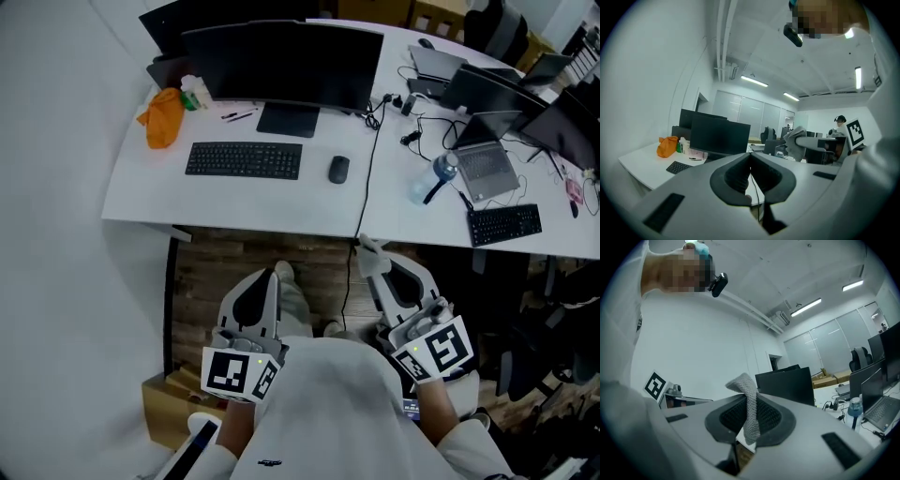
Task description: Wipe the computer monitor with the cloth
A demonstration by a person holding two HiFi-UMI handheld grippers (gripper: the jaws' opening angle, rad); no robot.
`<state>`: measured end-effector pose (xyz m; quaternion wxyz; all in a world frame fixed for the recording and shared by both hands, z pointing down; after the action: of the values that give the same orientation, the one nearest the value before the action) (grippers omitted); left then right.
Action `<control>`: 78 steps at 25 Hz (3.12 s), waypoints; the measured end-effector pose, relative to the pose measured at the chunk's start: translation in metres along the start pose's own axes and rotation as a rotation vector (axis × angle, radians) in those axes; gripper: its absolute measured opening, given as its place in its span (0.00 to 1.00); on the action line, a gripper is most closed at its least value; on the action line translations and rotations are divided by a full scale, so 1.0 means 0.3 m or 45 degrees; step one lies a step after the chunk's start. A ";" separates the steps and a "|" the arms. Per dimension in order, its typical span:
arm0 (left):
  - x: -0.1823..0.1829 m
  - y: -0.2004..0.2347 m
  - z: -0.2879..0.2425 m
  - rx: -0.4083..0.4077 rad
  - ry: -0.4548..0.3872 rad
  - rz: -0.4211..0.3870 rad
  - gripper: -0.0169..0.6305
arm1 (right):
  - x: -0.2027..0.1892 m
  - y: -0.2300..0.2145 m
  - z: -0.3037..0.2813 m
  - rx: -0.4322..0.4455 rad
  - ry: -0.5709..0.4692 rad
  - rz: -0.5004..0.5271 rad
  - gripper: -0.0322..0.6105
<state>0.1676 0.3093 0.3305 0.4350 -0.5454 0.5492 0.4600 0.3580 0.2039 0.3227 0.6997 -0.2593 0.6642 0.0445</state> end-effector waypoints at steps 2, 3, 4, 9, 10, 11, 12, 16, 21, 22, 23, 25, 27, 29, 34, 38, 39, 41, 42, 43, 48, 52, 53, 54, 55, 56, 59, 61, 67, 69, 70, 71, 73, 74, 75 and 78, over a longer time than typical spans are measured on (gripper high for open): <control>0.013 0.067 -0.068 -0.016 -0.010 0.014 0.05 | 0.019 -0.031 -0.082 -0.019 -0.009 -0.011 0.11; 0.015 0.098 -0.102 -0.029 -0.009 0.022 0.05 | 0.026 -0.043 -0.121 -0.031 -0.008 -0.015 0.11; 0.016 0.129 -0.135 -0.041 -0.006 0.029 0.05 | 0.031 -0.053 -0.159 -0.043 -0.004 -0.018 0.11; 0.091 0.314 -0.272 -0.062 -0.051 0.063 0.05 | 0.090 -0.126 -0.333 -0.145 0.031 0.005 0.11; 0.112 0.351 -0.295 -0.073 -0.065 0.061 0.05 | 0.108 -0.141 -0.370 -0.163 0.025 -0.005 0.11; 0.131 0.386 -0.319 -0.087 -0.076 0.053 0.05 | 0.126 -0.151 -0.409 -0.176 0.014 -0.013 0.11; 0.146 0.419 -0.345 -0.104 -0.086 0.044 0.06 | 0.143 -0.160 -0.450 -0.189 -0.001 -0.012 0.11; 0.186 0.547 -0.427 -0.171 -0.103 0.046 0.05 | 0.194 -0.173 -0.601 -0.259 -0.068 -0.014 0.11; 0.248 0.665 -0.517 -0.220 -0.146 0.027 0.06 | 0.253 -0.179 -0.759 -0.263 -0.130 0.027 0.11; 0.254 0.682 -0.534 -0.236 -0.148 0.017 0.06 | 0.253 -0.180 -0.776 -0.272 -0.139 0.027 0.11; 0.261 0.696 -0.546 -0.252 -0.149 0.011 0.05 | 0.254 -0.179 -0.787 -0.283 -0.148 0.026 0.11; 0.277 0.715 -0.561 -0.276 -0.153 0.017 0.05 | 0.259 -0.176 -0.796 -0.308 -0.157 0.027 0.11; 0.283 0.718 -0.584 -0.296 -0.154 0.033 0.06 | 0.257 -0.196 -0.802 -0.331 -0.149 0.031 0.11; 0.266 0.711 -0.629 -0.319 -0.136 0.047 0.05 | 0.241 -0.240 -0.807 -0.359 -0.133 0.024 0.11; 0.227 0.675 -0.724 -0.361 -0.056 0.070 0.05 | 0.223 -0.341 -0.788 -0.418 -0.118 -0.013 0.11; 0.262 0.637 -0.812 -0.372 -0.017 0.043 0.06 | 0.264 -0.440 -0.794 -0.419 -0.123 0.032 0.11; 0.271 0.627 -0.823 -0.368 -0.007 0.040 0.05 | 0.269 -0.461 -0.794 -0.422 -0.116 0.042 0.12; 0.294 0.614 -0.851 -0.354 -0.010 0.031 0.05 | 0.285 -0.506 -0.800 -0.422 -0.129 0.039 0.12; 0.308 0.609 -0.871 -0.350 -0.023 0.021 0.05 | 0.297 -0.529 -0.807 -0.417 -0.145 0.033 0.11; 0.322 0.604 -0.892 -0.347 -0.036 0.010 0.05 | 0.311 -0.552 -0.815 -0.413 -0.160 0.029 0.11; 0.360 0.565 -0.965 -0.336 -0.041 -0.010 0.05 | 0.369 -0.650 -0.835 -0.433 -0.151 0.055 0.11; 0.366 0.558 -0.980 -0.304 -0.028 -0.011 0.05 | 0.415 -0.724 -0.842 -0.431 -0.155 0.005 0.11; 0.358 0.554 -0.988 -0.299 -0.015 -0.010 0.05 | 0.432 -0.741 -0.839 -0.404 -0.180 -0.027 0.11; 0.354 0.548 -0.999 -0.294 -0.008 -0.009 0.05 | 0.455 -0.759 -0.836 -0.377 -0.209 -0.049 0.11; 0.355 0.539 -1.008 -0.288 -0.006 -0.012 0.05 | 0.478 -0.776 -0.833 -0.366 -0.231 -0.051 0.11; 0.357 0.531 -1.011 -0.282 -0.007 -0.014 0.05 | 0.497 -0.790 -0.832 -0.374 -0.240 -0.030 0.11; 0.349 0.523 -1.012 -0.258 -0.006 0.002 0.05 | 0.524 -0.821 -0.844 -0.427 -0.214 0.076 0.11; 0.348 0.518 -1.029 -0.241 -0.002 0.010 0.06 | 0.547 -0.854 -0.866 -0.439 -0.212 0.094 0.11; 0.397 0.512 -1.053 -0.259 -0.018 -0.025 0.06 | 0.578 -0.967 -0.911 -0.576 -0.172 0.089 0.11; 0.405 0.518 -1.064 -0.268 -0.023 -0.033 0.05 | 0.587 -1.006 -0.931 -0.606 -0.158 0.098 0.11; 0.408 0.526 -1.068 -0.273 -0.020 -0.038 0.05 | 0.587 -1.020 -0.939 -0.618 -0.155 0.086 0.11; 0.409 0.537 -1.071 -0.277 -0.018 -0.040 0.05 | 0.588 -1.029 -0.948 -0.628 -0.157 0.070 0.11; 0.409 0.559 -1.077 -0.283 -0.022 -0.036 0.05 | 0.591 -1.041 -0.973 -0.626 -0.149 0.046 0.11; 0.406 0.564 -1.079 -0.283 -0.029 -0.029 0.05 | 0.592 -1.049 -0.990 -0.618 -0.131 0.040 0.11; 0.403 0.566 -1.081 -0.285 -0.036 -0.021 0.05 | 0.593 -1.060 -1.008 -0.612 -0.106 0.035 0.10; 0.397 0.575 -1.084 -0.299 -0.036 -0.008 0.05 | 0.590 -1.091 -1.049 -0.645 -0.048 0.023 0.11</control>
<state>-0.0003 -0.0362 0.2836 0.3774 -0.5878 0.4836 0.5275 0.2261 -0.2607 0.2590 0.6243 -0.4195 0.6209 0.2206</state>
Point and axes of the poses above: the fingertips, and each gripper's own axes: z backward along the fingers, y to its left, x out of its top, the point moved 6 cm from there along z, backward along the fingers, and after that the axes turned 7 degrees about -z, right-handed, at the moved point
